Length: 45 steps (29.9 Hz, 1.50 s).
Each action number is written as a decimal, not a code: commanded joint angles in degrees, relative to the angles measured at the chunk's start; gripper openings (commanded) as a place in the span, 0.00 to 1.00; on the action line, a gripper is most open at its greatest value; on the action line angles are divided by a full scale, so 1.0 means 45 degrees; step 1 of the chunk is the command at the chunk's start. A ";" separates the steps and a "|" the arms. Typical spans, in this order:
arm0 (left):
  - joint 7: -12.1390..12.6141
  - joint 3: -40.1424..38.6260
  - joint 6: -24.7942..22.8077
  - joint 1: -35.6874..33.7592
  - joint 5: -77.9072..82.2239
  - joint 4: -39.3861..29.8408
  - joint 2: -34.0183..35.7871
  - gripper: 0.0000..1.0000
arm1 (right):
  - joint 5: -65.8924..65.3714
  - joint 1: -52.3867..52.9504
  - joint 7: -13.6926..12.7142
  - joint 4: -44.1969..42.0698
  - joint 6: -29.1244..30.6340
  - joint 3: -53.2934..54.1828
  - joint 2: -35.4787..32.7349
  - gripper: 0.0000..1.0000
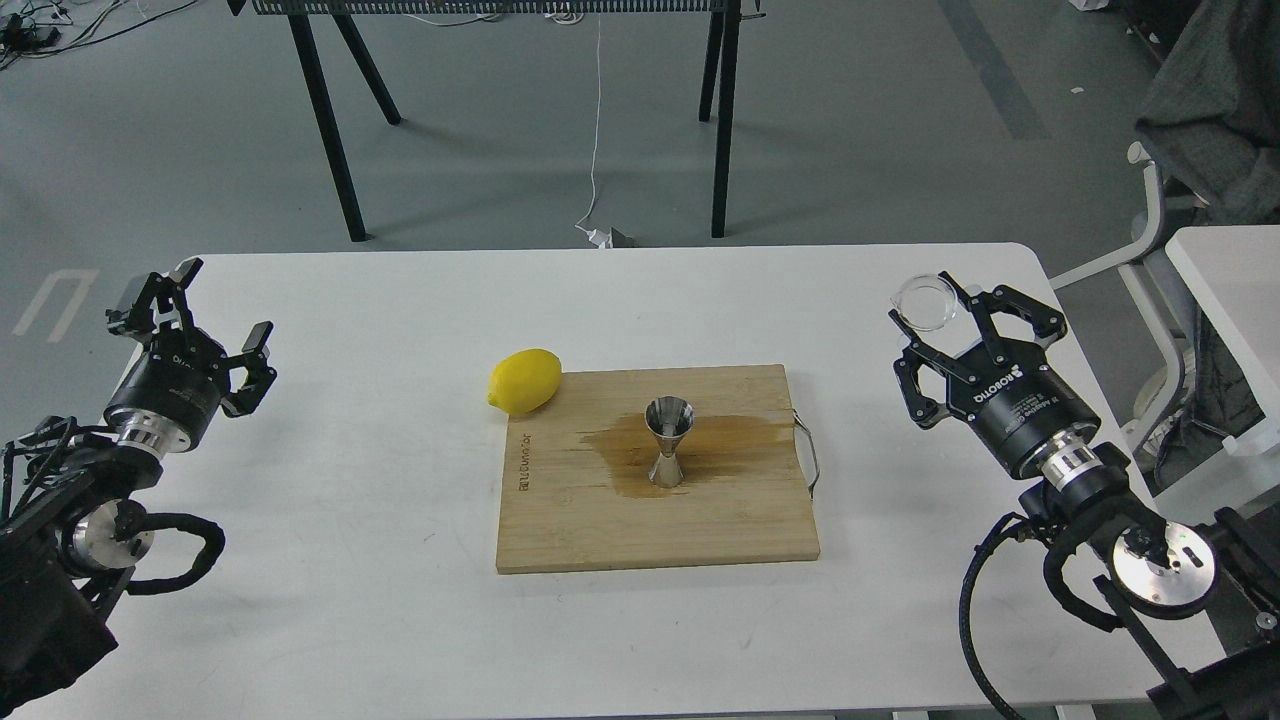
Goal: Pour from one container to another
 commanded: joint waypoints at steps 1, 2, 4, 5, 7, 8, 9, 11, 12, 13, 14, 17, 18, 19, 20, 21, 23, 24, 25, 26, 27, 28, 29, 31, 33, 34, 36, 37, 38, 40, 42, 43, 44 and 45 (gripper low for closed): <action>-0.0002 0.0019 0.0001 0.0006 0.0001 -0.0001 -0.0065 0.99 | 0.0925 -0.0817 0.0055 -0.0468 0.0935 0.0585 0.0552 0.38; -0.0002 0.0019 0.0001 0.0006 0.0001 -0.0001 -0.0065 0.99 | 0.1354 -0.0972 0.0113 -0.0547 0.1013 0.0683 0.0592 0.38; -0.0002 0.0019 0.0001 0.0006 0.0001 -0.0001 -0.0065 0.99 | 0.2232 -0.1130 0.0269 -0.0722 0.1092 0.0800 0.0612 0.38; -0.0002 0.0019 0.0001 0.0025 0.0001 -0.0001 -0.0065 0.99 | 0.2527 -0.1150 0.0328 -0.0839 0.1112 0.0820 0.0612 0.38; -0.0002 0.0019 0.0001 0.0026 0.0001 -0.0001 -0.0065 0.99 | 0.3094 -0.1130 0.0406 -0.1268 0.1112 0.0859 0.0651 0.38; -0.0002 0.0019 0.0001 0.0026 0.0001 -0.0001 -0.0084 0.99 | 0.3348 -0.1130 0.0406 -0.1521 0.1093 0.0937 0.0670 0.38; -0.0002 0.0038 0.0001 0.0026 0.0001 -0.0001 -0.0084 0.99 | 0.3621 -0.1130 0.0387 -0.1795 0.1112 0.1015 0.0671 0.38; -0.0002 0.0058 0.0001 0.0026 0.0001 -0.0001 -0.0084 0.99 | 0.3818 -0.1091 0.0309 -0.2109 0.1112 0.1035 0.0671 0.38; -0.0002 0.0058 0.0001 0.0026 0.0001 -0.0001 -0.0123 0.99 | 0.3819 -0.1072 0.0251 -0.2265 0.1112 0.1035 0.0671 0.38; -0.0002 0.0077 0.0001 0.0026 0.0001 -0.0001 -0.0182 0.99 | 0.3819 -0.1033 0.0192 -0.2421 0.1112 0.0997 0.0671 0.38; -0.0002 0.0078 0.0001 0.0026 0.0001 -0.0001 -0.0201 0.99 | 0.3838 -0.0994 0.0095 -0.2596 0.1112 0.0977 0.0671 0.38; -0.0002 0.0078 0.0001 0.0026 0.0001 0.0018 -0.0221 0.99 | 0.3838 -0.0838 -0.0354 -0.3357 0.1092 0.0977 0.0671 0.38; -0.0002 0.0078 0.0001 0.0026 0.0001 0.0018 -0.0221 0.99 | 0.3838 -0.0702 -0.0433 -0.3573 0.1092 0.0977 0.0671 0.38; -0.0002 0.0097 0.0001 0.0026 0.0001 0.0018 -0.0241 0.99 | 0.3858 -0.0585 -0.0472 -0.3729 0.1092 0.0977 0.0671 0.38; -0.0002 0.0097 0.0001 0.0026 0.0001 0.0018 -0.0241 0.99 | 0.3877 -0.0545 -0.0472 -0.3866 0.1073 0.0977 0.0671 0.38; -0.0002 0.0097 0.0001 0.0026 0.0001 0.0018 -0.0241 0.99 | 0.3916 -0.0486 -0.0472 -0.4003 0.1073 0.0996 0.0671 0.38; -0.0002 0.0117 0.0001 0.0026 0.0020 0.0018 -0.0241 0.99 | 0.4091 -0.0330 -0.0472 -0.4238 0.1034 0.0957 0.0671 0.38; -0.0002 0.0117 0.0001 0.0026 0.0020 0.0018 -0.0241 0.99 | 0.4189 -0.0194 -0.0472 -0.4355 0.1034 0.0918 0.0671 0.38; -0.0002 0.0117 0.0001 0.0026 0.0020 0.0018 -0.0241 0.99 | 0.4229 -0.0115 -0.0472 -0.4472 0.1034 0.0918 0.0690 0.38; -0.0002 0.0117 0.0001 0.0026 0.0020 0.0018 -0.0241 0.99 | 0.4248 -0.0037 -0.0472 -0.4609 0.1014 0.0918 0.0690 0.38; -0.0002 0.0136 0.0001 0.0026 0.0020 0.0018 -0.0241 0.99 | 0.4307 0.0002 -0.0472 -0.4687 0.0995 0.0879 0.0690 0.38; -0.0002 0.0117 0.0001 0.0026 0.0020 0.0018 -0.0241 0.99 | 0.4326 0.0061 -0.0472 -0.4746 0.0995 0.0879 0.0709 0.38; -0.0002 0.0117 0.0001 0.0026 0.0020 0.0018 -0.0241 0.99 | 0.4327 0.0100 -0.0472 -0.4785 0.0975 0.0879 0.0710 0.38; -0.0002 0.0136 0.0001 0.0026 0.0020 0.0018 -0.0241 0.99 | 0.4327 0.0120 -0.0472 -0.4805 0.0956 0.0879 0.0710 0.38; -0.0002 0.0117 0.0001 0.0026 0.0001 0.0018 -0.0241 0.99 | 0.4327 0.0139 -0.0472 -0.4921 0.0936 0.0860 0.0710 0.38; -0.0002 0.0136 0.0001 0.0026 0.0020 0.0018 -0.0241 0.99 | 0.4327 0.0159 -0.0472 -0.5038 0.0936 0.0840 0.0729 0.38; -0.0002 0.0117 0.0001 0.0026 0.0020 0.0018 -0.0260 0.99 | 0.4327 0.0217 -0.0492 -0.5273 0.0936 0.0821 0.0846 0.38; -0.0002 0.0136 0.0001 0.0026 0.0020 0.0018 -0.0260 0.99 | 0.4327 0.0237 -0.0511 -0.5351 0.0936 0.0820 0.0885 0.39; -0.0002 0.0136 0.0001 0.0026 0.0001 0.0018 -0.0260 0.99 | 0.4327 0.0256 -0.0511 -0.5429 0.0955 0.0801 0.0924 0.39; -0.0002 0.0136 0.0001 0.0026 0.0020 0.0018 -0.0260 0.99 | 0.4327 0.0256 -0.0531 -0.5488 0.0956 0.0782 0.0963 0.40; -0.0002 0.0136 0.0001 0.0026 0.0020 0.0018 -0.0260 0.99 | 0.4327 0.0276 -0.0512 -0.5489 0.0956 0.0781 0.0964 0.40; -0.0002 0.0136 0.0001 0.0026 0.0020 0.0018 -0.0260 0.99 | 0.4327 0.0295 -0.0511 -0.5489 0.0936 0.0762 0.0964 0.41; -0.0002 0.0136 0.0001 0.0026 0.0020 0.0018 -0.0260 0.99 | 0.4327 0.0315 -0.0511 -0.5508 0.0955 0.0762 0.0964 0.41; -0.0002 0.0136 0.0001 0.0026 0.0020 0.0018 -0.0260 0.99 | 0.4327 0.0354 -0.0511 -0.5528 0.0936 0.0723 0.0964 0.42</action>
